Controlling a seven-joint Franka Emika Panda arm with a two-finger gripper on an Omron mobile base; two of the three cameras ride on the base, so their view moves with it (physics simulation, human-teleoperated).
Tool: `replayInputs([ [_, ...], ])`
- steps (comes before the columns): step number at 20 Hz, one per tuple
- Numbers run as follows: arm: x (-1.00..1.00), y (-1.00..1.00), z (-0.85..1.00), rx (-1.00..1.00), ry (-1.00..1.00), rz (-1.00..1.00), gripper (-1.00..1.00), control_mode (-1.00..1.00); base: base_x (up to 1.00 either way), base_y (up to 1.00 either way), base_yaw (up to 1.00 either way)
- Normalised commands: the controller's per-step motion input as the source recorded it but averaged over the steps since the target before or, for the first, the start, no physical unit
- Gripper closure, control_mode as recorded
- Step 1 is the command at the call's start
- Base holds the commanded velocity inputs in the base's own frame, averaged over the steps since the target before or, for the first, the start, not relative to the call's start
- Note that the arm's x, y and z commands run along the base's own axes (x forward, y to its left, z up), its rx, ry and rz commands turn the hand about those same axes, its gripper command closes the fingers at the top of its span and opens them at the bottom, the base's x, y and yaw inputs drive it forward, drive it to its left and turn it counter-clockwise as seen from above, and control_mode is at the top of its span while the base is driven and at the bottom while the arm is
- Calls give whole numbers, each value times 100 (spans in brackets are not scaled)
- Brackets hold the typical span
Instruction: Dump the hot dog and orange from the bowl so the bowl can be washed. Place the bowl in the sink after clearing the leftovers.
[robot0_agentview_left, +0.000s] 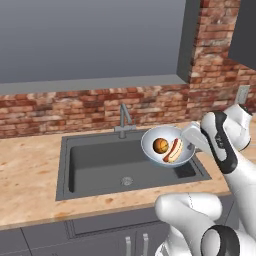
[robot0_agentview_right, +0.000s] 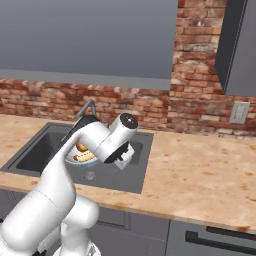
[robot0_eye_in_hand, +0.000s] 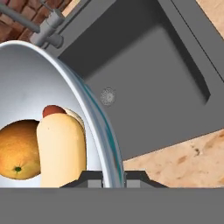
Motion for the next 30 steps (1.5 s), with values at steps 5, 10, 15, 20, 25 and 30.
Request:
replayInputs([
  [5,80,-21,-47,-9,2,0,100,-100,0,0,0],
  [10,65,-22,-49,-8,5,0,100,-100,0,0,0],
  [15,39,-17,-37,-6,1,0,100,-100,0,0,0],
  [20,2,-4,-6,-1,1,0,100,-100,0,0,0],
  [25,3,0,-32,-7,3,0,100,-100,0,0,0],
  [30,12,0,-23,-6,0,0,100,-100,0,0,0],
])
